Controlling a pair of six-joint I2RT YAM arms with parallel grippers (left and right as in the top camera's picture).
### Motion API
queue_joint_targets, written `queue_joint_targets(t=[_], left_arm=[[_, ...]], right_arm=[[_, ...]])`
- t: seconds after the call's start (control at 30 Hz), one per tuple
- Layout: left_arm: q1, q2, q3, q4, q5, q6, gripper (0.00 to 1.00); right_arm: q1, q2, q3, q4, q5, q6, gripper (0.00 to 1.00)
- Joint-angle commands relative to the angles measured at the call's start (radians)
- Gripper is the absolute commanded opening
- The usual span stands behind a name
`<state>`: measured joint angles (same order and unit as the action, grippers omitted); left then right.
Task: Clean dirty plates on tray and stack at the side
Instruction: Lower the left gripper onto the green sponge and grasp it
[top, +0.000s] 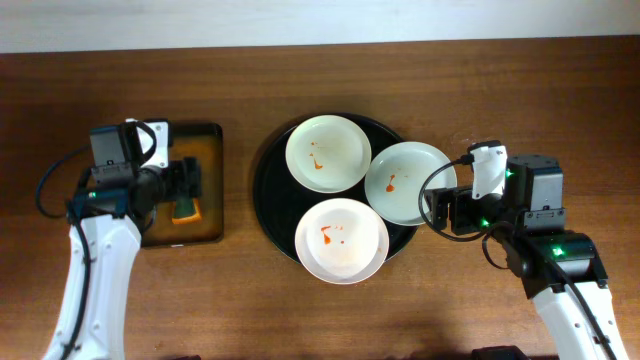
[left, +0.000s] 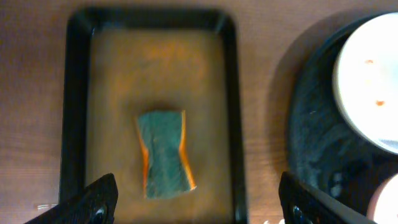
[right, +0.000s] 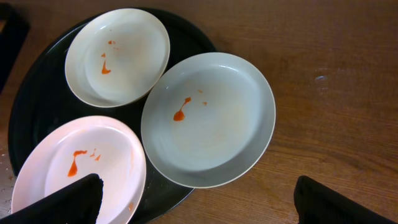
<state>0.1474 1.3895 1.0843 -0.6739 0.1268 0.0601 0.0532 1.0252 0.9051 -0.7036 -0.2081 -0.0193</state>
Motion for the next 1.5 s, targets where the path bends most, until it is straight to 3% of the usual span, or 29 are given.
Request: queue_joint_targets(t=[0.0, 0.27, 0.47, 1.23, 1.33, 1.4, 1.47], left_arm=[[0.029, 0.090, 0.021, -0.045, -0.008, 0.016, 0.79], [0.028, 0.267, 0.020, -0.038, -0.046, 0.024, 0.73], [0.028, 0.313, 0.020, 0.026, -0.046, 0.024, 0.56], [0.023, 0.399, 0.009, 0.067, -0.090, 0.024, 0.53], [0.023, 0.417, 0.009, 0.068, -0.090, 0.024, 0.48], [0.023, 0.417, 0.009, 0.068, -0.090, 0.024, 0.36], [0.023, 0.417, 0.009, 0.068, -0.090, 0.024, 0.31]], right_arm=[[0.005, -0.002, 0.019, 0.000, -0.005, 0.002, 0.99], [0.005, -0.002, 0.019, 0.000, -0.005, 0.002, 0.99], [0.005, -0.002, 0.019, 0.000, -0.005, 0.002, 0.99], [0.005, -0.002, 0.019, -0.001, -0.005, 0.002, 0.99], [0.005, -0.002, 0.019, -0.001, -0.005, 0.002, 0.99], [0.005, -0.002, 0.019, -0.001, -0.005, 0.002, 0.99], [0.005, -0.002, 0.019, -0.001, -0.005, 0.002, 0.99]])
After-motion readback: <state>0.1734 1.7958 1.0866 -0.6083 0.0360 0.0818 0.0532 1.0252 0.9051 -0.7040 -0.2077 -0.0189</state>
